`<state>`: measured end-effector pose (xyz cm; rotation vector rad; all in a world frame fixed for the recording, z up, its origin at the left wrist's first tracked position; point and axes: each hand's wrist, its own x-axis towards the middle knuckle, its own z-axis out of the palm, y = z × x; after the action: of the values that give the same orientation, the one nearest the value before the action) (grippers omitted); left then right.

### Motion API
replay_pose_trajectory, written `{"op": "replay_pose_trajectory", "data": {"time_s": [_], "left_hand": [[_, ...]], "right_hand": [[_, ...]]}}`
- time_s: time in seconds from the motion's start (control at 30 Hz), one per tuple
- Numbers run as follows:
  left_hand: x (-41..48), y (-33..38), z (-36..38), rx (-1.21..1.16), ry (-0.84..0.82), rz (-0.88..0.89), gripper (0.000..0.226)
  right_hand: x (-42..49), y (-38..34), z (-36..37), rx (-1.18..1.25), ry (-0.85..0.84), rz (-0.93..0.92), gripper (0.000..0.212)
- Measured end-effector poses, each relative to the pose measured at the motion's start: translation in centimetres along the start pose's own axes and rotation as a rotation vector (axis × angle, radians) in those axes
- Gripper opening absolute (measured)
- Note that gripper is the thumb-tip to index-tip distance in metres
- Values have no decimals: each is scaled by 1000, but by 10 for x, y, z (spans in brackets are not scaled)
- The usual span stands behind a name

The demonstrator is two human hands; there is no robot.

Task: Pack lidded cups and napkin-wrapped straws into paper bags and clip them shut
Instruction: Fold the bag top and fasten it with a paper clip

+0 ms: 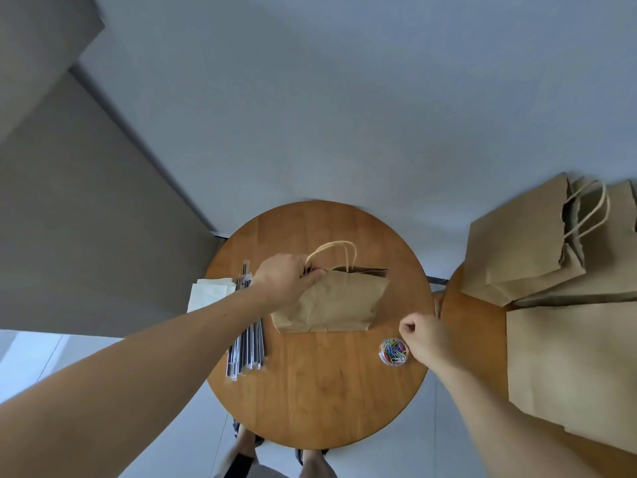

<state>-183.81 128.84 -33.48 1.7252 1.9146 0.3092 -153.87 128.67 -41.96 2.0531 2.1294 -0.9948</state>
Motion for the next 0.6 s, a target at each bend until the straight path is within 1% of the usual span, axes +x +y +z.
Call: {"op": "replay_pose_trajectory", "data": {"time_s": [0.03,0.07,0.13,0.2,0.27,0.4,0.43,0.53,0.6], "left_hand": [[0,-1,1,-1,6,6,48],[1,-2,3,-2,14,14,48],[1,-4,5,-15,56,26,53],[1,-5,6,-31,76,24,55],[2,-7,9,-16,67,9,51],[1,-9,11,-8,10,-10,27],[2,-8,11,-9,5,-8,24],[2,-5,7,1,-6,1,23],[2,-4,6,26,-33,-6,29]], "right_hand": [[0,8,11,-64,-96,44,21],[1,15,21,-127,-154,76,23],[3,25,37,-206,-203,111,27],[5,27,47,-228,-210,137,31],[6,25,54,-218,-215,157,29],[7,20,62,-248,-180,215,21],[8,20,64,-253,-167,220,20],[6,23,67,-220,-152,217,16],[3,26,69,-175,-146,215,11]]}}
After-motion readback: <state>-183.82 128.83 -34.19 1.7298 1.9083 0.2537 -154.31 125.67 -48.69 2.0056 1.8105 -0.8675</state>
